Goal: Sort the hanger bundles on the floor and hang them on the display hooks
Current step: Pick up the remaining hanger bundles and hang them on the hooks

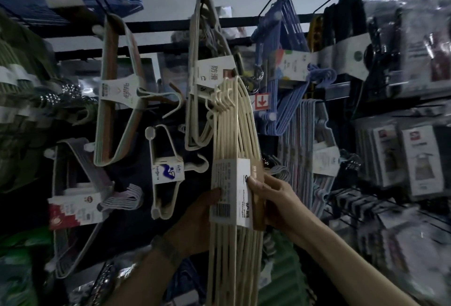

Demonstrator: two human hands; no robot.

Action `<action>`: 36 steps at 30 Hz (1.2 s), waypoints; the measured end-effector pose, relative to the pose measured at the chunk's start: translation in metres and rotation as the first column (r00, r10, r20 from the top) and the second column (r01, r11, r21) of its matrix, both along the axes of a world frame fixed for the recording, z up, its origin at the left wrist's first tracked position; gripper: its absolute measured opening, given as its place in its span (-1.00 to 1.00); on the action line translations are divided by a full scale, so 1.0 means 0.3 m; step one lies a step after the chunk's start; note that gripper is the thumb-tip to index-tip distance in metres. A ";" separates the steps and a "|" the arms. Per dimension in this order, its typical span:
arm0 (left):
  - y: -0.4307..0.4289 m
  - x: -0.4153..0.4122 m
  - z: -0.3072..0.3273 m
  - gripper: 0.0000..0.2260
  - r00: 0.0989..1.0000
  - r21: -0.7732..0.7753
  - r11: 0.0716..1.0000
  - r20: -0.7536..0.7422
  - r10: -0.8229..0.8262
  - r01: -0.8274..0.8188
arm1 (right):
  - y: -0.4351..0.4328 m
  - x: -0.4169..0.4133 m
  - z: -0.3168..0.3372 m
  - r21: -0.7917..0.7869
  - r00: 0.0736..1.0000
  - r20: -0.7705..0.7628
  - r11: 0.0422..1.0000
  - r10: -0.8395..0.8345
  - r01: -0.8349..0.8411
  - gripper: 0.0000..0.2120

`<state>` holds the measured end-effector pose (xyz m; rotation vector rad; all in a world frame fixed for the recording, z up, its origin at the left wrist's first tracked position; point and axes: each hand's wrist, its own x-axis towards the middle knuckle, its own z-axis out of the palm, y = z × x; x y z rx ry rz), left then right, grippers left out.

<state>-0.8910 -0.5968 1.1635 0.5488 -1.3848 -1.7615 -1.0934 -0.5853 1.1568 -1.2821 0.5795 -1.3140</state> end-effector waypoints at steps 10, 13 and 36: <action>-0.011 -0.057 -0.028 -0.37 0.824 -0.083 0.996 0.562 0.076 -0.035 | 0.041 -0.110 -0.157 0.183 0.940 0.066 0.930 -0.334 0.317 -0.49; -0.010 -0.080 -0.043 -0.42 0.793 -0.141 0.978 0.573 0.205 -0.151 | 0.040 -0.129 -0.160 0.173 0.896 -0.014 0.882 -0.443 0.439 -0.52; -0.028 -0.204 0.060 -0.74 0.710 -0.660 0.685 0.318 0.628 -0.309 | 0.009 -0.151 -0.023 0.059 0.816 -0.032 0.814 -0.577 0.578 -0.66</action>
